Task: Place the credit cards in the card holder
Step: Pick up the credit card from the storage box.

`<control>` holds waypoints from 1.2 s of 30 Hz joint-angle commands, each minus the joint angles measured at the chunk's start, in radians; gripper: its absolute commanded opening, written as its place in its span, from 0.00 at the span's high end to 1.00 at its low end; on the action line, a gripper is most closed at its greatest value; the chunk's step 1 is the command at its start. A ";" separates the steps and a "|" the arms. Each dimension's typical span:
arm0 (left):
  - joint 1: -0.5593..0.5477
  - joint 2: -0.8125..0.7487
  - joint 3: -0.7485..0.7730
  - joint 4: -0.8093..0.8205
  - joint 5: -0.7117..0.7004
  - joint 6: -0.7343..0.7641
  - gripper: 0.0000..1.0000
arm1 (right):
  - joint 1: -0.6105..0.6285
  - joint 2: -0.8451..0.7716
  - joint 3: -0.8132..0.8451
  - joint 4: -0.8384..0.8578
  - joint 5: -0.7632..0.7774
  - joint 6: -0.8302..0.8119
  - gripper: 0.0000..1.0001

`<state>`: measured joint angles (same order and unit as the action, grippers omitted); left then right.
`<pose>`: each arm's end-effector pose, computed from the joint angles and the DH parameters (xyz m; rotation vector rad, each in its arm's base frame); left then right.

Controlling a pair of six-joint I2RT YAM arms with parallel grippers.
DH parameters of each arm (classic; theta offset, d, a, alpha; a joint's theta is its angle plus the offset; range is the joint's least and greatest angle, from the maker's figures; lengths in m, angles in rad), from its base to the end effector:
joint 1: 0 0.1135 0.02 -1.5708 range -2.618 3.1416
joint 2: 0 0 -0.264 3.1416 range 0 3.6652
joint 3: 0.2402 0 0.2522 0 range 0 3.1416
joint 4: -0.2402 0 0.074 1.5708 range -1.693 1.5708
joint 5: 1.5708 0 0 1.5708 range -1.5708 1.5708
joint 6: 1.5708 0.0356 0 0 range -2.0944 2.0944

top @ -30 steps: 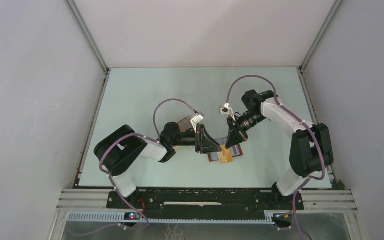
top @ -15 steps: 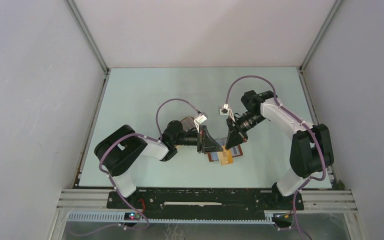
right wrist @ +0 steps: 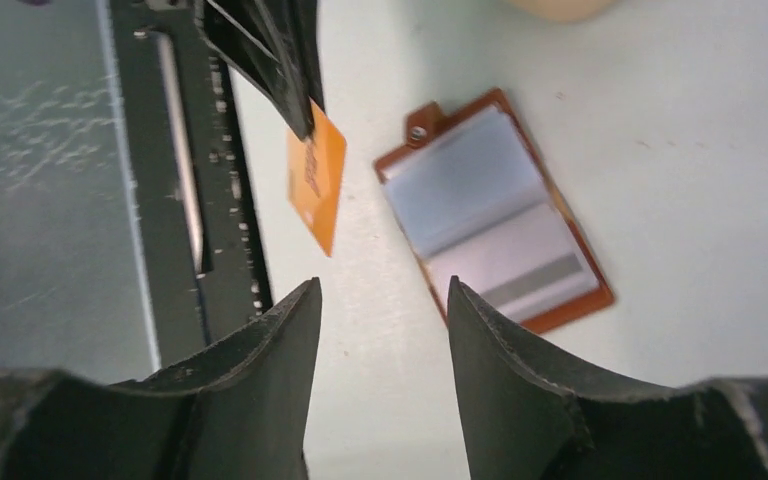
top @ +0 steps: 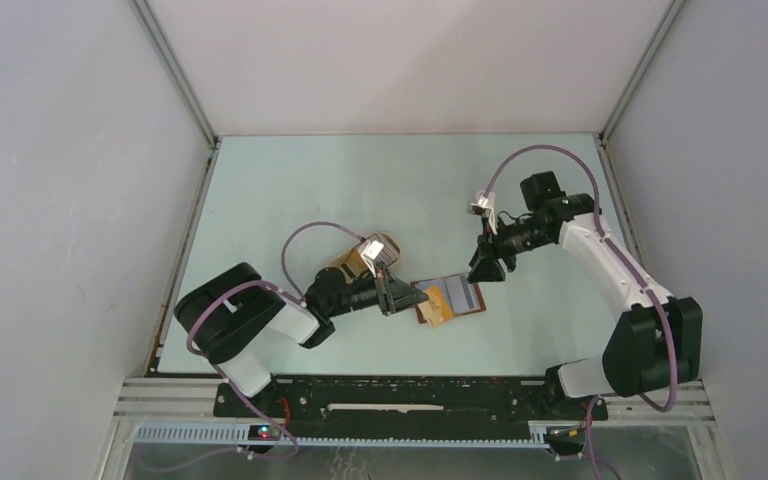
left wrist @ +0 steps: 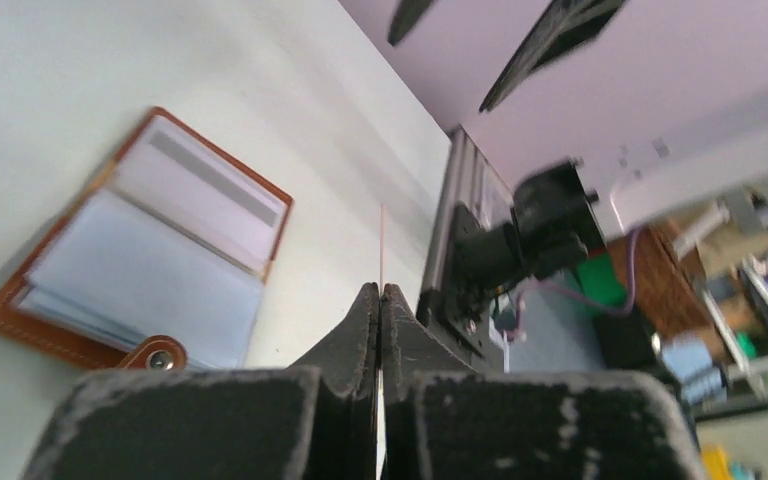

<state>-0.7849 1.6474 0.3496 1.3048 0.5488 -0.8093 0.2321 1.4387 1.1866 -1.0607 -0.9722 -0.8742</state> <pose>0.1768 -0.2028 0.1577 0.4787 1.7708 -1.6184 0.2476 0.0888 0.2813 -1.3905 1.9412 1.0969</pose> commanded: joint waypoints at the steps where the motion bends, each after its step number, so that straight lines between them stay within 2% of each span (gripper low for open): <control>1: -0.027 -0.043 -0.050 0.123 -0.305 -0.076 1.00 | -0.008 -0.079 -0.128 0.289 0.160 0.164 0.43; 3: -0.030 -0.037 -0.057 0.121 -0.381 -0.095 1.00 | -0.009 -0.072 -0.172 0.368 0.223 0.208 0.46; 6: -0.030 -0.005 -0.036 0.089 -0.440 -0.115 1.00 | -0.006 -0.011 -0.174 0.413 0.289 0.285 0.60; 10: -0.033 0.079 0.013 0.083 -0.434 -0.158 1.00 | 0.014 0.088 -0.135 0.392 0.365 0.317 0.76; 12: -0.038 0.111 0.026 0.077 -0.439 -0.164 1.00 | 0.021 0.134 -0.113 0.363 0.370 0.316 0.81; 22: -0.056 0.159 0.095 -0.052 -0.478 -0.145 1.00 | 0.058 0.269 -0.054 0.268 0.377 0.305 0.83; 36: -0.069 0.163 0.137 -0.214 -0.491 -0.140 1.00 | 0.067 0.330 -0.035 0.237 0.421 0.306 0.83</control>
<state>-0.8455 1.8160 0.4538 1.1305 0.0807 -0.9607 0.2897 1.7550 1.1103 -0.8017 -0.5682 -0.5739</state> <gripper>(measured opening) 0.008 0.171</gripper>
